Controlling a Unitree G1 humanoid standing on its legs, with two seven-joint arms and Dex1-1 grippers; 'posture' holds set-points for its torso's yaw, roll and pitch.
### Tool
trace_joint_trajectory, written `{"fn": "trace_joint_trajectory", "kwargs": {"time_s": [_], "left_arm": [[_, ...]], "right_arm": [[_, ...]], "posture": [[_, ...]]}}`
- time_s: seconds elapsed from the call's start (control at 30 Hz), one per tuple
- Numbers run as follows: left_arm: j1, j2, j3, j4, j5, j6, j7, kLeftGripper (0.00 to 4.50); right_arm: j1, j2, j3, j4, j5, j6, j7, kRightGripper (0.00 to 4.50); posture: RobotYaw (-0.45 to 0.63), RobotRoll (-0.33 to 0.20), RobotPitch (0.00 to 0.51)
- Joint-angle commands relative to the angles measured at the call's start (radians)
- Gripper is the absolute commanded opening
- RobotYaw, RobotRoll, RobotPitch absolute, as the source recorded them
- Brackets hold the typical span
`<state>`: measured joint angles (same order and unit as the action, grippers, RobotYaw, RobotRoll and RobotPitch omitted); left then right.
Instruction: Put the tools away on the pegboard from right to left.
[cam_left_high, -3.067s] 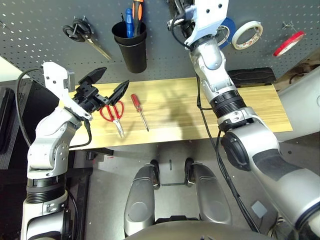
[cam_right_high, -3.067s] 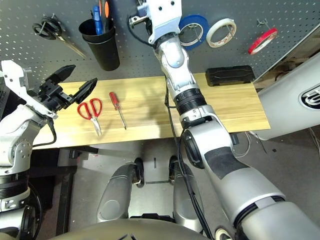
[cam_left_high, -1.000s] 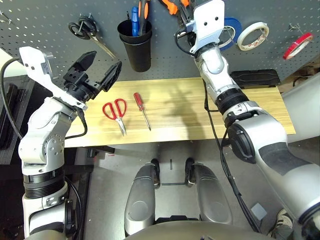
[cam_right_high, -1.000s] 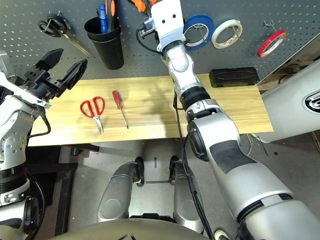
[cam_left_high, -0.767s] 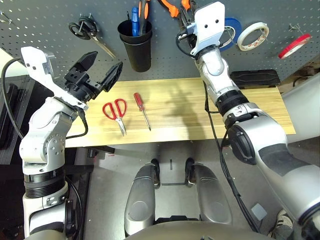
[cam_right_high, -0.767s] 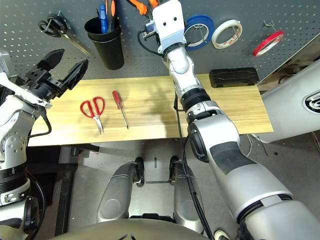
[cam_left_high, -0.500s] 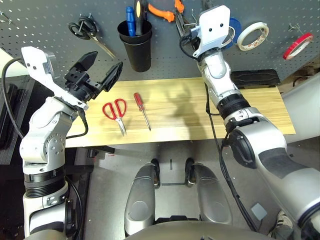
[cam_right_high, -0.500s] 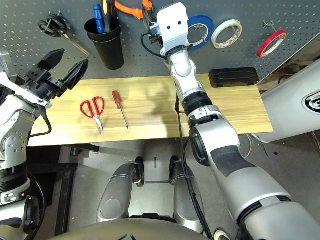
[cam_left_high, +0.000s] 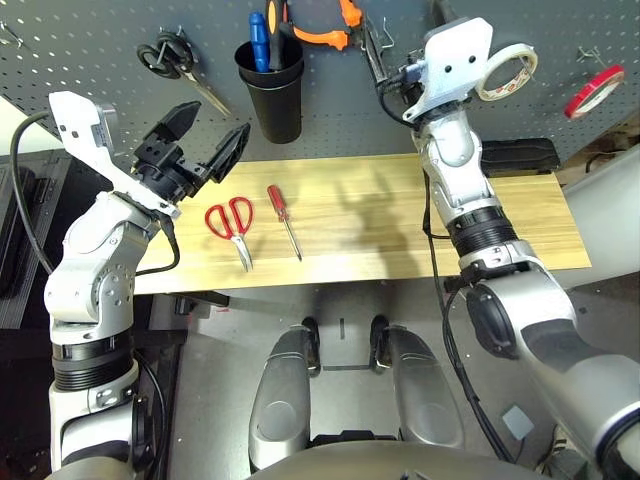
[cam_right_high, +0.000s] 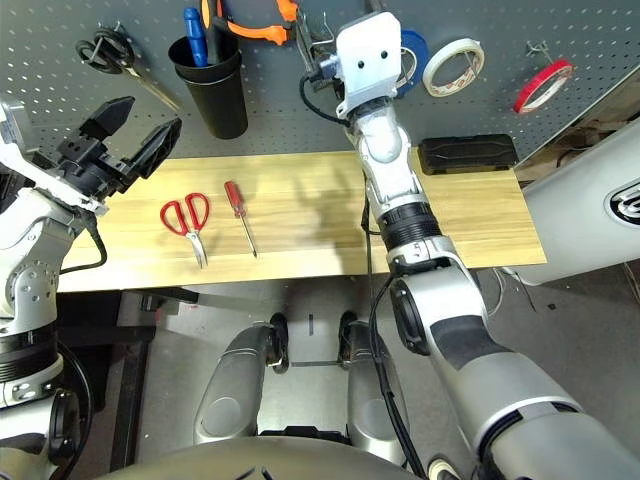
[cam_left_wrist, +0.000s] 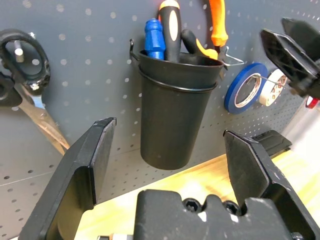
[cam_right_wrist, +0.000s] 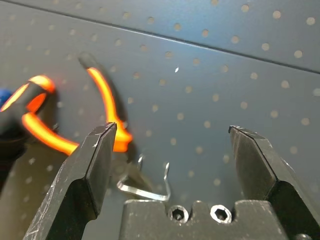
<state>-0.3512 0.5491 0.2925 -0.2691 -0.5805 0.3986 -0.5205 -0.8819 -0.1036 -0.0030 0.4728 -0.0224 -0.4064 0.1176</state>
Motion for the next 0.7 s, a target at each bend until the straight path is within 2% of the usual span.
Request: {"fn": "trace_joint_trajectory", "kwargs": {"time_s": [0.03, 0.13, 0.27, 0.47, 0.7], "left_arm": [[0.014, -0.003, -0.008, -0.007, 0.009, -0.008, -0.009, 4.50], [0.042, -0.001, -0.006, -0.015, 0.008, -0.010, -0.019, 4.50], [0.065, 0.004, -0.008, -0.016, 0.010, -0.013, -0.031, 4.50], [0.108, 0.029, -0.014, 0.004, 0.039, -0.033, -0.076, 4.50], [0.154, 0.078, -0.018, 0.025, 0.075, -0.051, -0.136, 4.50]], "right_arm": [[0.084, 0.002, 0.033, -0.151, 0.022, 0.111, 0.053, 4.49], [0.203, 0.010, 0.068, -0.345, 0.062, 0.267, 0.098, 4.49], [0.303, 0.000, 0.092, -0.471, 0.069, 0.382, 0.127, 4.49], [0.343, -0.012, 0.116, -0.470, 0.066, 0.526, 0.177, 4.49], [0.317, 0.036, 0.159, -0.380, 0.146, 0.864, 0.269, 4.49]], "posture": [[0.10, 0.000, 0.266], [0.10, 0.000, 0.267], [0.09, 0.000, 0.270], [0.09, 0.000, 0.276], [0.11, 0.000, 0.276]]}}
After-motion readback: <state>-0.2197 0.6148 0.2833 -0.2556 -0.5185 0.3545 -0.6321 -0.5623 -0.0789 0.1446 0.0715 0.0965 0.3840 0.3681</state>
